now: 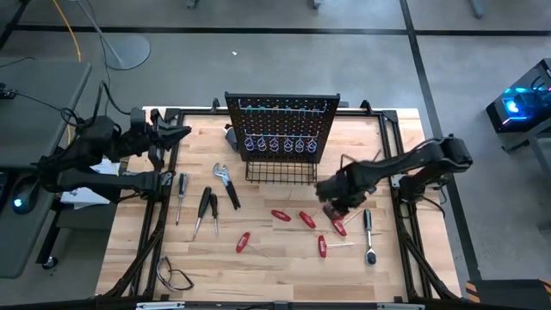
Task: Hang tools onto peg board
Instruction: Put the gray ratchet wrench into the wire basket on the peg board
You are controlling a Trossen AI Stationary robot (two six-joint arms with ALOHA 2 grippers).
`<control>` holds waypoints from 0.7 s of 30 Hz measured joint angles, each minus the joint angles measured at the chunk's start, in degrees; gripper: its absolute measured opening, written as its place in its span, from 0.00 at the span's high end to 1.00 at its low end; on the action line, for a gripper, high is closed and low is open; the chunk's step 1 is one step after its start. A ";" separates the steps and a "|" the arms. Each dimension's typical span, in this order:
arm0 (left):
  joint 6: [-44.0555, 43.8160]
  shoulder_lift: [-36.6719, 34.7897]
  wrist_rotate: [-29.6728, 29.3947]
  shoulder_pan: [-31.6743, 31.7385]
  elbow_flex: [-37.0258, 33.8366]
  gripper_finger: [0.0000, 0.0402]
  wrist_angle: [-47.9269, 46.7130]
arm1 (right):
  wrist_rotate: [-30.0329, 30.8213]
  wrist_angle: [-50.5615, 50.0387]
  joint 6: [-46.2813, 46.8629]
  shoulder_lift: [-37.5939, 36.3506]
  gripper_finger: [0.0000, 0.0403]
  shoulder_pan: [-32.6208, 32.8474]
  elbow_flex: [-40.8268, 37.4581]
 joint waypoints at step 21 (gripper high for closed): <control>-3.12 4.29 -1.55 -0.02 0.00 1.00 1.00 | -0.14 16.05 37.00 -10.45 0.36 9.94 -26.65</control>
